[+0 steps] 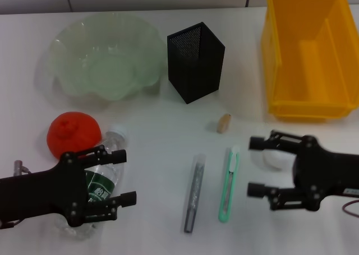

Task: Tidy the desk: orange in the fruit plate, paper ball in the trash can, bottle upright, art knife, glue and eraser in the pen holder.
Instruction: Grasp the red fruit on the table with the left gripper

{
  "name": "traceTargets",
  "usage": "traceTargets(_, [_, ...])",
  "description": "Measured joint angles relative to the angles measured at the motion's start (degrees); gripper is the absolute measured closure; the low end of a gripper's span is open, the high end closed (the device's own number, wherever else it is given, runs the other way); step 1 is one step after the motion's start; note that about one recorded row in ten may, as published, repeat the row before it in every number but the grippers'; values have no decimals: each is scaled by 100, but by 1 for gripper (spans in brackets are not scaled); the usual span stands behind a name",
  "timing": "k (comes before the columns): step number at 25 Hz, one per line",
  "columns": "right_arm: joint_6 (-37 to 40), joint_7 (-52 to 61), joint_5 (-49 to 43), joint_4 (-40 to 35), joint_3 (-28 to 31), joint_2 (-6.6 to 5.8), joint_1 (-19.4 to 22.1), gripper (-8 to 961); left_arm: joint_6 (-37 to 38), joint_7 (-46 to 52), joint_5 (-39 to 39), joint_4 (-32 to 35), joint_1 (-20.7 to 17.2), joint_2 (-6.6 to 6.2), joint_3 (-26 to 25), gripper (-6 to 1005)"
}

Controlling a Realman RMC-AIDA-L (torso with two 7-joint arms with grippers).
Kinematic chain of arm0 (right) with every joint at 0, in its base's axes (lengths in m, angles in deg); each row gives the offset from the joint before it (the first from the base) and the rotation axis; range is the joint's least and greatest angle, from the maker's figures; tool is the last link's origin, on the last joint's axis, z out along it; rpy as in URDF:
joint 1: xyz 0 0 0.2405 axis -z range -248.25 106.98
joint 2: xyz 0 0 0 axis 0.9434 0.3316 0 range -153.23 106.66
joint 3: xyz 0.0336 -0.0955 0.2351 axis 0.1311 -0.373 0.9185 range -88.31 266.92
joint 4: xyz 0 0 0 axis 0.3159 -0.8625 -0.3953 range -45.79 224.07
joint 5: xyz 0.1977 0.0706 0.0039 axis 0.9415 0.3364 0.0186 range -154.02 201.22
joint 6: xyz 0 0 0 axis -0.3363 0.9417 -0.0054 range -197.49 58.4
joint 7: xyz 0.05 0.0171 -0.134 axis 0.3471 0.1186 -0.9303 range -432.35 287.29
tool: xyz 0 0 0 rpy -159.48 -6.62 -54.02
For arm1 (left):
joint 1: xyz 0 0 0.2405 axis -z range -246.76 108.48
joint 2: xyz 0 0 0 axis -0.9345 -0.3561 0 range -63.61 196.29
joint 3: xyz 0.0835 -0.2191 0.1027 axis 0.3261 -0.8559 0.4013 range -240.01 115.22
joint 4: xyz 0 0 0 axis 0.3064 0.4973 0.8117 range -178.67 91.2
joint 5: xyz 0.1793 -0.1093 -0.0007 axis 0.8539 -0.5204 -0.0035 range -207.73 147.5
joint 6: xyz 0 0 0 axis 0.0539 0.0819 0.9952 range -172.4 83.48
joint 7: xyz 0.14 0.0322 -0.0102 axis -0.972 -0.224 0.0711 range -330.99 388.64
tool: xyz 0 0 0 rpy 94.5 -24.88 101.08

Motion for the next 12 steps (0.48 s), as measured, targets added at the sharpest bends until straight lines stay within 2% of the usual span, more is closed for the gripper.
traceTargets(3, [-41, 54, -160, -35, 1, 47, -42, 113, -26, 54, 56, 8, 21, 7, 4, 227])
traceTargets(12, [-86, 75, -155, -32, 56, 56, -40, 114, -4, 24, 23, 14, -25, 6, -46, 261])
